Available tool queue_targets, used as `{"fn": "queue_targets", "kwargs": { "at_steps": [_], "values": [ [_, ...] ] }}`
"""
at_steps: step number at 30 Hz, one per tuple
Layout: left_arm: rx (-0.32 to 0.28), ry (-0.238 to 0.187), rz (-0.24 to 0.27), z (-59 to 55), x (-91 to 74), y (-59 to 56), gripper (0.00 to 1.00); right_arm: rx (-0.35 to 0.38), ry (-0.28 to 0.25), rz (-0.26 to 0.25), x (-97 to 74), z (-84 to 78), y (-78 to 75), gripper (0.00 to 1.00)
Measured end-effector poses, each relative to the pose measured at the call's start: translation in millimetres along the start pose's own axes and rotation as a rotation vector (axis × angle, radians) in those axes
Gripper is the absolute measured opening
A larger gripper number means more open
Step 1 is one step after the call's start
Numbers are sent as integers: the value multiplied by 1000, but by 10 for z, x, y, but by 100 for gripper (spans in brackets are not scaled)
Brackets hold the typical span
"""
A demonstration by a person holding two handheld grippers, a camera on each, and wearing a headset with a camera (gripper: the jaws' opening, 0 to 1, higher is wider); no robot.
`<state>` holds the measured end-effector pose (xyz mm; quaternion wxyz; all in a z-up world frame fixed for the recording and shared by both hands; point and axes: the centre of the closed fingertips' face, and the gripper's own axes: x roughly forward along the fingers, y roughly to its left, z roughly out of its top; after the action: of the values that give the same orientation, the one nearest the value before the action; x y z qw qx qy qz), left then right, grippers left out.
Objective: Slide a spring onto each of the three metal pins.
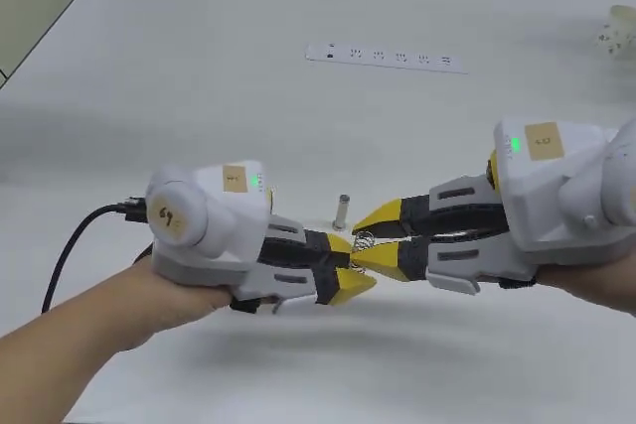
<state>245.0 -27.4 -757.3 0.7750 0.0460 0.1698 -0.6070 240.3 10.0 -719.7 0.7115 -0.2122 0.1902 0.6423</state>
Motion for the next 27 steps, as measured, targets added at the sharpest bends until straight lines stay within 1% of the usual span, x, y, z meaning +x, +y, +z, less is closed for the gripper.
{"fn": "queue_targets", "kwargs": {
  "at_steps": [6, 10, 13, 15, 20, 27],
  "values": [
    [-3, -8, 6, 22, -8, 18, 2, -5, -18, -3, -3, 26, -5, 9],
    [1, -4, 12, 24, -17, 23, 2, -37, -19, 0, 5, 39, 12, 8],
    [3, -8, 23, 33, -33, 42, 2, -45, -22, -3, 7, 55, 4, 8],
    [-3, -11, 24, 38, -41, 49, 2, -46, -24, -5, 9, 63, -2, 8],
    [9, -14, 35, 55, -60, 81, 2, -43, -31, -11, 13, 87, -26, 8],
    [4, -13, 51, 59, -101, 124, 3, -39, -40, -17, 28, 117, -49, 8]
  ]
}}
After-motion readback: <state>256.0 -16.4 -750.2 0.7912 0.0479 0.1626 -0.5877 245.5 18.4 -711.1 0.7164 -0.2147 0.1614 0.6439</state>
